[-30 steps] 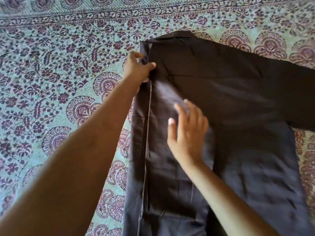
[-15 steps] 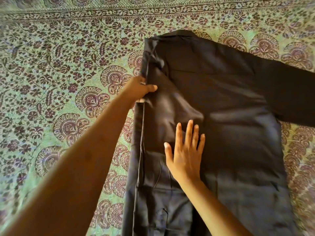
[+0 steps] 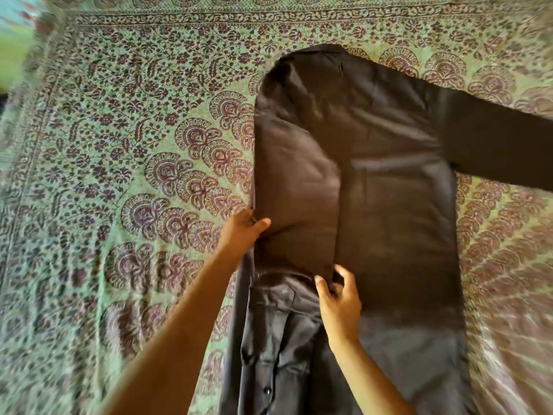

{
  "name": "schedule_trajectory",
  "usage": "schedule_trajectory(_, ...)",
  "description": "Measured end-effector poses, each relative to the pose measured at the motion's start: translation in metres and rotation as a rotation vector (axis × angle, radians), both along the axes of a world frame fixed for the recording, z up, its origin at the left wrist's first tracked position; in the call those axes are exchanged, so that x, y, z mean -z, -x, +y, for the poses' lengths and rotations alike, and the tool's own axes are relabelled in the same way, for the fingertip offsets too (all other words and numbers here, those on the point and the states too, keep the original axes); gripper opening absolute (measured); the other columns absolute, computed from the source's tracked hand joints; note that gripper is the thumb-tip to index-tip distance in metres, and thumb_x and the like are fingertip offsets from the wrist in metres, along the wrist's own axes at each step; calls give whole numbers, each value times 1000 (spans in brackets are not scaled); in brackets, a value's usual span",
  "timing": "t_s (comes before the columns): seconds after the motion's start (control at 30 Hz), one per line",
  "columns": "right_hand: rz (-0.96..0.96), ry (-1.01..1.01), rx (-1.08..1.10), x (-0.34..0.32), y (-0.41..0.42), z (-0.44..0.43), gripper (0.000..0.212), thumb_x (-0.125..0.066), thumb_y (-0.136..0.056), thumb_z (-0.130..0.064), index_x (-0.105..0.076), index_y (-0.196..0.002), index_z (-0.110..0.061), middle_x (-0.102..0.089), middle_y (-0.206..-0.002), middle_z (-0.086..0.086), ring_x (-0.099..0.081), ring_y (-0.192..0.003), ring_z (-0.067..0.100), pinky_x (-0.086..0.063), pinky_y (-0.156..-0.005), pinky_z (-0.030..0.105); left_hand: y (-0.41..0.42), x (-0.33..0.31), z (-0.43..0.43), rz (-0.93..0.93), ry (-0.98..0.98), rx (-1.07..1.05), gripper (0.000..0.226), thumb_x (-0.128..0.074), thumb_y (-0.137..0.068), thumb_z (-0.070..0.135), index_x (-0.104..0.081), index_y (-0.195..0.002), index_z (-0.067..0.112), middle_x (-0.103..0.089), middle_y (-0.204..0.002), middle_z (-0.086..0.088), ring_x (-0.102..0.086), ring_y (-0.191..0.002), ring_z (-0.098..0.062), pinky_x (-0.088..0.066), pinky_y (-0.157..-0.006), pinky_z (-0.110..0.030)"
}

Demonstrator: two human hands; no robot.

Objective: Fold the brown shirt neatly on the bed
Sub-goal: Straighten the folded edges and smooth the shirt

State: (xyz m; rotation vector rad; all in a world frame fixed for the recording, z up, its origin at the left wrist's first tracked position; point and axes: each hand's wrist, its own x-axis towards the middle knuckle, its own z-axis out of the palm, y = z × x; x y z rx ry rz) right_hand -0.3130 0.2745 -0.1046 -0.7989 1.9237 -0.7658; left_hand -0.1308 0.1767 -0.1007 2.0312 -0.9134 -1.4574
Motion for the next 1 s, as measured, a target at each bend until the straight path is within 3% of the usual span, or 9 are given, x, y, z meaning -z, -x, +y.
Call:
schedule_trajectory(0.1,-194,-61,45,-7,1,30,36,-71,-80,-13,-56,-112,-11,-63,-78,-9,-60,-66,-8,-43,-62,6,-9,6,22,-76,-22,80,39,-74,-59,41,-63,-90,21,-65,-82,-7,-63,-86,-26,-52,-87,-46)
schedule_trajectory(0.2,-186,-206,-56,-8,3,51,44,-76,-75,-29,-56,-111,-12,-56,-87,0,-56,-83,9,-41,-73,22,-7,-4,21,-113,-66,63,44,-72,-60,35,-65,-96,11,-67,-89,-17,-65,-88,-29,-51,-89,-47)
schedule_trajectory(0.3,-234,-269,-159,-4,7,65,35,-77,-65,-41,-60,-76,-12,-58,-63,-1,-53,-62,14,-42,-61,34,-3,-19,29,-75,-135,117,24,-74,-77,24,-60,-85,7,-61,-81,-14,-60,-74,-24,-53,-83,-40)
schedule_trajectory(0.4,-279,-405,-301,-6,10,76,17,-76,-75,-22,-62,-68,-16,-61,-63,0,-57,-65,15,-46,-62,33,0,-33,65,-27,-310,342,21,-69,-84,19,-62,-90,1,-60,-76,-12,-59,-57,-12,-54,-64,-21)
schedule_trajectory(0.47,-233,-461,-381,-6,11,84,21,-75,-75,-18,-58,-63,-15,-57,-61,3,-57,-64,19,-50,-61,35,-2,-37,98,3,-417,493,25,-69,-83,20,-63,-95,-1,-64,-86,-13,-61,-63,-11,-51,-68,-18)
schedule_trajectory(0.63,-154,-338,-351,6,18,104,23,-70,-64,-36,-64,-63,-14,-62,-61,8,-56,-62,23,-50,-63,52,-9,-22,162,-180,-218,226,42,-73,-77,16,-41,-50,17,-39,-48,4,-38,-48,-10,-28,-51,-25)
schedule_trajectory(0.73,-149,-372,-483,7,23,104,24,-75,-66,-31,-66,-69,-9,-61,-63,8,-59,-63,24,-52,-64,50,-6,-22,175,-157,-134,118,34,-73,-75,30,-50,-56,16,-50,-57,-6,-46,-58,-14,-33,-59,-28)
schedule_trajectory(0.87,-231,-498,-551,-1,24,96,16,-75,-76,-15,-64,-76,-4,-60,-76,13,-59,-71,22,-54,-66,39,-10,-23,181,-370,-353,582,39,-75,-72,38,-67,-94,6,-67,-94,-13,-63,-90,-27,-49,-76,-33)
schedule_trajectory(1.0,-8,-502,-667,-13,26,92,39,-72,-76,-41,-52,-55,-16,-62,-60,4,-62,-54,17,-48,-51,27,-9,-24,192,-411,-392,614,20,-73,-76,30,-60,-68,17,-61,-77,-7,-61,-87,-26,-38,-62,-24)
